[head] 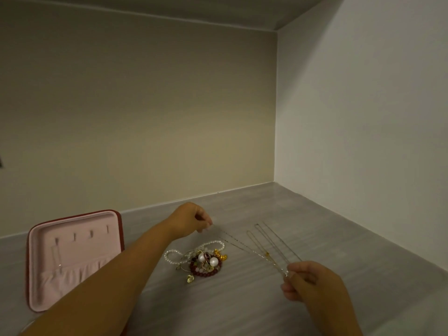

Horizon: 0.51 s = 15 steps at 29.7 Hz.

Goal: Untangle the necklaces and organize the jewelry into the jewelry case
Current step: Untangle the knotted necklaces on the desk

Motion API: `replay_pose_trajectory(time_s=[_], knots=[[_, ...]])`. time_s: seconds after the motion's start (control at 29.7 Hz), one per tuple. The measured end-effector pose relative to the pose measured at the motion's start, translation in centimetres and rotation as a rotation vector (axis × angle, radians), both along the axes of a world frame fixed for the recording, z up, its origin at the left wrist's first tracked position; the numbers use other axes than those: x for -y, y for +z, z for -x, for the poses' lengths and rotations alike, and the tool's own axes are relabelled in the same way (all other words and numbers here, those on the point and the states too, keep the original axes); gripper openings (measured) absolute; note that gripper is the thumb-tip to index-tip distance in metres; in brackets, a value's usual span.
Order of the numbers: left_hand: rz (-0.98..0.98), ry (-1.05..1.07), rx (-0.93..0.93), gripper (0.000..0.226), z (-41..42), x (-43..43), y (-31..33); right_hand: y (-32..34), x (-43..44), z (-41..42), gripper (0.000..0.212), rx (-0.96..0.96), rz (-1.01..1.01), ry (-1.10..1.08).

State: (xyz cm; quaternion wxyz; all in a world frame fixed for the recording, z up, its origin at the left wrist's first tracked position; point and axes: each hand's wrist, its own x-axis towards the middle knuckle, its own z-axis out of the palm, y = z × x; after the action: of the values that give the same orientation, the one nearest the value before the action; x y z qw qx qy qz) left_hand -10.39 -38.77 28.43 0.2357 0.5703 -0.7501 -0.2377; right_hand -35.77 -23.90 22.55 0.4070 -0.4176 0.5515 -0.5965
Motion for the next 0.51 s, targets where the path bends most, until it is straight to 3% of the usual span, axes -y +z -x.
replay_pose_trajectory(time_s=[0.07,0.17,0.24,0.34,0.51], knots=[[-0.003,0.072,-0.127,0.011,0.7,0.3,-0.4,-0.3,-0.2,-0.6,0.009,-0.143,-0.048,-0.003],[-0.239,0.151,-0.467,0.013,2.0,0.5,-0.7,-0.7,-0.3,-0.7,0.012,-0.481,-0.116,0.002],[-0.349,0.19,-0.607,0.011,2.7,0.8,-0.9,-0.8,-0.6,-0.9,0.016,-0.587,-0.16,0.033],[-0.394,0.24,-0.64,0.008,3.4,1.5,-1.0,-1.5,-0.3,-0.5,0.021,-0.626,-0.16,0.1],[-0.452,0.239,-0.677,0.019,4.2,2.8,-1.0,-1.1,0.2,-0.2,0.025,-0.435,-0.249,0.138]])
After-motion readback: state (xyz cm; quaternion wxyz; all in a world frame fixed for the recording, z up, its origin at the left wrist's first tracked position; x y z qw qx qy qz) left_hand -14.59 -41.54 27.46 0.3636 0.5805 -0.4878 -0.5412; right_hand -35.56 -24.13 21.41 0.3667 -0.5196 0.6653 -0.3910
